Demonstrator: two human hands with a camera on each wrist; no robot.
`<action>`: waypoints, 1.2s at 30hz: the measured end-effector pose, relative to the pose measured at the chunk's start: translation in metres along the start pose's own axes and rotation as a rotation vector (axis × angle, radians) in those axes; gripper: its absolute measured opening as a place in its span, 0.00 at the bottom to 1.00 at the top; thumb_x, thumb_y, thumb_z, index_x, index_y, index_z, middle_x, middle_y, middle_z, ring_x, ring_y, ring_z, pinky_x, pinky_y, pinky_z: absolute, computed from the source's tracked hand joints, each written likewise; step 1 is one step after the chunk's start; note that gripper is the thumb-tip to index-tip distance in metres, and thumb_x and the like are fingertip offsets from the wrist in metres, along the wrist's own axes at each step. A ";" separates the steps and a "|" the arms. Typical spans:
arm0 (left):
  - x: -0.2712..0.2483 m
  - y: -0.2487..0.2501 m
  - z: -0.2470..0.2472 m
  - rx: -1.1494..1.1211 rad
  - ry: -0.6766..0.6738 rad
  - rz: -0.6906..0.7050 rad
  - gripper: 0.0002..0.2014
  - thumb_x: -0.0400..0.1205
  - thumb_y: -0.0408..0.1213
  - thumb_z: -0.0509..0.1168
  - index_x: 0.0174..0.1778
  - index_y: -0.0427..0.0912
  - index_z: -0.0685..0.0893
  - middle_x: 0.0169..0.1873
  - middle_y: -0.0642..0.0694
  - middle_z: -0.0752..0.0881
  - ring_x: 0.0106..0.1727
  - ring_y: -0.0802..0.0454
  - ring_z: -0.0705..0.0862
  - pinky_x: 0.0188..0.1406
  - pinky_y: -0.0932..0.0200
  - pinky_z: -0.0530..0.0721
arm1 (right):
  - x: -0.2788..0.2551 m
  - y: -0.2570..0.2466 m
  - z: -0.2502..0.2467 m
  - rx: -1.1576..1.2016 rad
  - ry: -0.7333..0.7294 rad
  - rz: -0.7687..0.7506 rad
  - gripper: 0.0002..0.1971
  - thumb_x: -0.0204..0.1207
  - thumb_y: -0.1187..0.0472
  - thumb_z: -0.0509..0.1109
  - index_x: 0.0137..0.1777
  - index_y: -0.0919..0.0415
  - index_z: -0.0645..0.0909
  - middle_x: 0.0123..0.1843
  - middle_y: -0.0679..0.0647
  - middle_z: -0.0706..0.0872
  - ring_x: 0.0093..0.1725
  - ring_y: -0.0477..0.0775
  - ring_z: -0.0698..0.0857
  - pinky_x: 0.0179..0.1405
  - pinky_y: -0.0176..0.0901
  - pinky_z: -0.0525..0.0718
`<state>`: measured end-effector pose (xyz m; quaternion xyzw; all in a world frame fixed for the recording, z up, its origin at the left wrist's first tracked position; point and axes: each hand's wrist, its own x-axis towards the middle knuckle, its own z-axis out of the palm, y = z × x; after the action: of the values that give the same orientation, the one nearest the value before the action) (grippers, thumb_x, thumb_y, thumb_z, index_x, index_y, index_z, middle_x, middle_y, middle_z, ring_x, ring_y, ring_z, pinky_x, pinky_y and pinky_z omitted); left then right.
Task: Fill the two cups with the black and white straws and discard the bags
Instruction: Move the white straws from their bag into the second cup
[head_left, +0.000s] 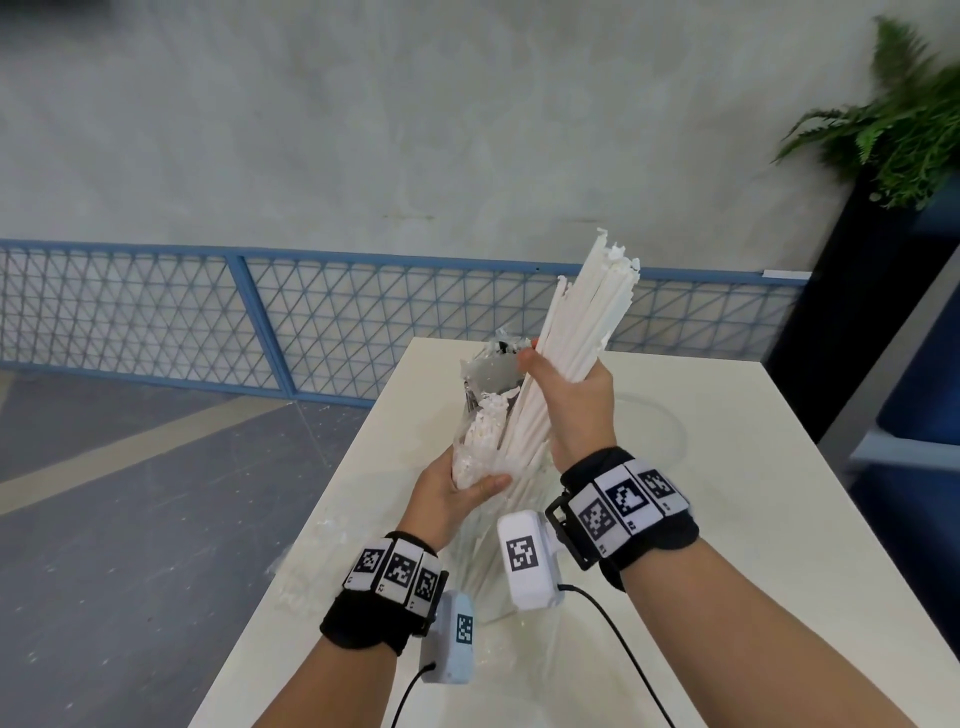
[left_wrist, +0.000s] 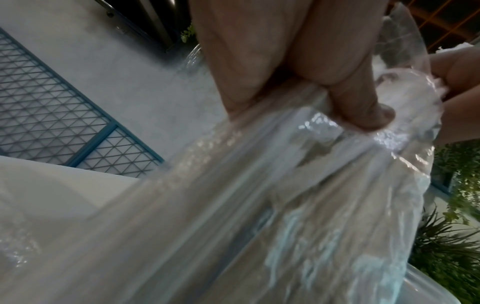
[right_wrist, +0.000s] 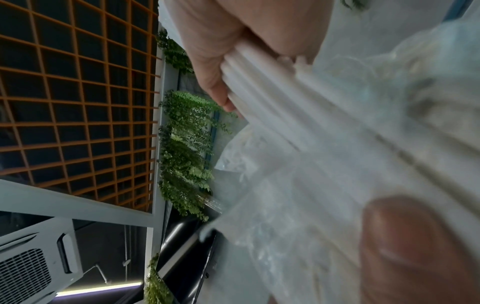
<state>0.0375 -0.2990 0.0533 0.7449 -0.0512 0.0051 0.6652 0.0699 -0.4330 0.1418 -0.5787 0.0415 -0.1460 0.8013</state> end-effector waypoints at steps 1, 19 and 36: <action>0.000 0.000 0.000 0.000 0.000 0.003 0.20 0.72 0.31 0.73 0.59 0.43 0.79 0.47 0.55 0.87 0.44 0.70 0.87 0.44 0.76 0.81 | 0.001 -0.001 0.000 0.014 0.003 -0.002 0.11 0.68 0.66 0.76 0.51 0.65 0.84 0.42 0.55 0.87 0.41 0.51 0.87 0.38 0.37 0.84; 0.001 0.002 0.003 0.044 0.018 0.009 0.28 0.71 0.36 0.74 0.68 0.43 0.76 0.50 0.58 0.87 0.53 0.62 0.87 0.56 0.65 0.83 | -0.002 0.024 -0.006 -0.057 -0.044 0.178 0.17 0.66 0.65 0.78 0.55 0.69 0.83 0.47 0.62 0.89 0.46 0.60 0.88 0.47 0.50 0.87; 0.006 -0.005 0.002 0.094 0.133 0.000 0.11 0.73 0.32 0.73 0.47 0.47 0.82 0.41 0.54 0.88 0.46 0.60 0.85 0.44 0.76 0.80 | 0.016 0.000 -0.011 0.200 -0.069 0.218 0.07 0.70 0.72 0.73 0.47 0.64 0.83 0.39 0.55 0.86 0.40 0.52 0.85 0.47 0.45 0.85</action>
<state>0.0442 -0.3010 0.0489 0.7732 -0.0069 0.0571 0.6315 0.0826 -0.4473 0.1400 -0.4929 0.0621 -0.0416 0.8669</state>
